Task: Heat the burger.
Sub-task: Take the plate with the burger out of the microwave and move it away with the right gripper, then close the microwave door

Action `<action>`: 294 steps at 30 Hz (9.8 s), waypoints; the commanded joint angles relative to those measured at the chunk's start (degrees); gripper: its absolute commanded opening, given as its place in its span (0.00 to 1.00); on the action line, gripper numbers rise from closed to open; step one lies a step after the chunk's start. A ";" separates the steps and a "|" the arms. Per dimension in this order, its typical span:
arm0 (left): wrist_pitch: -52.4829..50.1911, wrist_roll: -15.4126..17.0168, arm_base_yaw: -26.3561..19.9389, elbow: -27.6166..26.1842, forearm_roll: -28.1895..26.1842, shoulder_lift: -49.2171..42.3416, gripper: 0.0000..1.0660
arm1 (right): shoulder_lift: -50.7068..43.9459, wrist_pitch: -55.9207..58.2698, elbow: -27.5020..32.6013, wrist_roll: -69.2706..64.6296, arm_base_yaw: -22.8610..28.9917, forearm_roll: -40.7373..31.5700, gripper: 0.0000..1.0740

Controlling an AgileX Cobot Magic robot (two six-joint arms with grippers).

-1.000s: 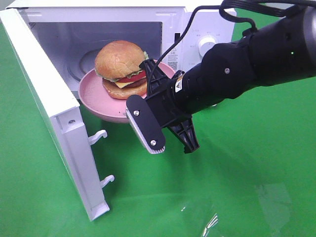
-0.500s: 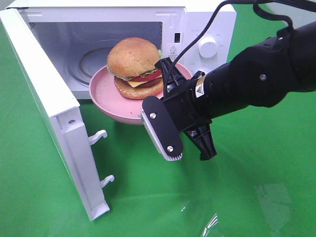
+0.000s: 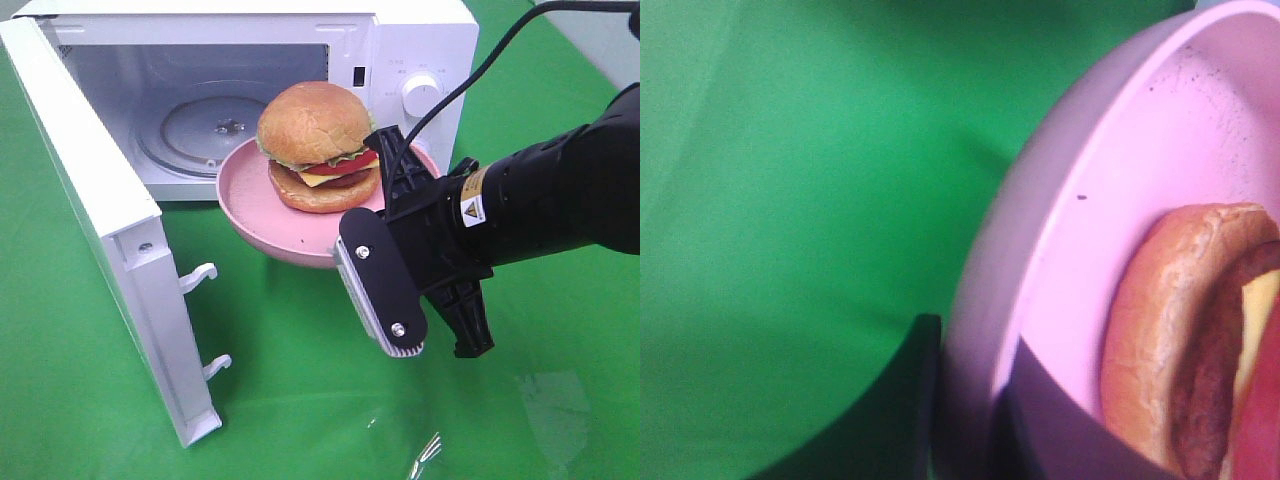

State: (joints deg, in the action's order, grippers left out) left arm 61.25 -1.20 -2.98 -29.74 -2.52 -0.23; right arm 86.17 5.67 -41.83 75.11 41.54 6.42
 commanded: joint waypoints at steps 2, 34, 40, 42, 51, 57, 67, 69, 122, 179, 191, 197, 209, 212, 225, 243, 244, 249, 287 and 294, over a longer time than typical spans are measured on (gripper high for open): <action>0.00 0.34 -0.11 0.17 -0.29 -0.97 0.93 | -4.24 -0.92 1.20 -2.92 0.11 3.84 0.00; 0.00 0.34 -0.11 0.17 -0.29 -0.97 0.93 | -28.30 18.39 11.80 -29.62 0.11 22.86 0.00; 0.00 0.34 -0.11 0.17 -0.29 -0.97 0.93 | -30.37 26.13 11.86 -42.28 0.11 28.59 0.00; 0.00 0.34 -0.11 0.17 -0.29 -0.97 0.93 | -30.37 27.44 11.86 -44.75 0.11 29.62 0.00; 0.00 0.34 -0.11 0.17 -0.29 -0.97 0.93 | -30.37 33.46 11.86 -63.66 0.11 38.39 0.00; 0.00 0.34 -0.11 0.17 -0.29 -0.97 0.93 | -30.37 35.98 12.55 -72.19 0.11 43.66 0.00; 0.00 0.34 -0.11 0.17 -0.29 -0.97 0.93 | -29.68 37.47 13.46 -82.68 0.11 49.05 0.00; 0.00 0.34 -0.11 0.17 -0.29 -0.97 0.93 | -28.88 38.33 13.46 -84.97 0.11 50.59 0.00; 0.00 0.34 -0.11 0.17 -0.29 -0.97 0.93 | 4.64 45.38 7.10 -130.41 -8.82 50.36 0.01; 0.00 0.34 -0.11 0.17 -0.29 -0.97 0.93 | -22.86 42.86 2.46 -82.39 -14.55 0.63 0.77; 0.00 0.34 -0.11 0.17 -0.29 -0.97 0.93 | -36.55 50.42 2.69 -81.53 -14.55 -1.26 0.75; 0.00 0.34 -0.11 0.17 -0.29 -0.97 0.93 | -50.02 50.99 6.70 -81.53 -15.07 -1.83 0.73; 0.00 0.34 -0.11 0.17 -0.29 -0.97 0.93 | -72.19 49.39 13.87 -77.23 -27.67 -5.16 0.71; 0.00 0.34 -0.11 0.17 -0.29 -0.97 0.93 | -74.03 49.39 13.75 -77.23 -28.59 -5.21 0.71; 0.00 0.34 -0.11 0.17 -0.29 -0.97 0.93 | -86.69 49.39 13.81 -77.29 -36.73 -5.10 0.71; 0.00 0.34 -0.11 0.17 -0.29 -0.97 0.93 | -87.83 49.39 13.81 -77.46 -36.73 -5.04 0.71; 0.00 0.34 -0.11 0.17 -0.29 -0.97 0.93 | -87.83 49.39 13.81 -77.46 -36.73 -5.04 0.71; 0.00 0.34 -0.11 0.17 -0.29 -0.97 0.93 | -87.83 49.39 13.81 -77.46 -36.73 -5.04 0.71; -9.63 -2.69 -0.11 -2.01 -0.40 6.53 0.79 | -87.83 49.39 13.81 -77.46 -36.73 -5.04 0.71; -22.92 -2.69 -0.11 1.43 0.34 11.86 0.14 | -87.83 49.39 13.81 -77.46 -36.73 -5.04 0.71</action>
State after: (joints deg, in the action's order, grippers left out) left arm 44.18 -3.72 -2.98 -29.68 -2.06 9.74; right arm -0.23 55.58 -28.13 -2.98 5.21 1.49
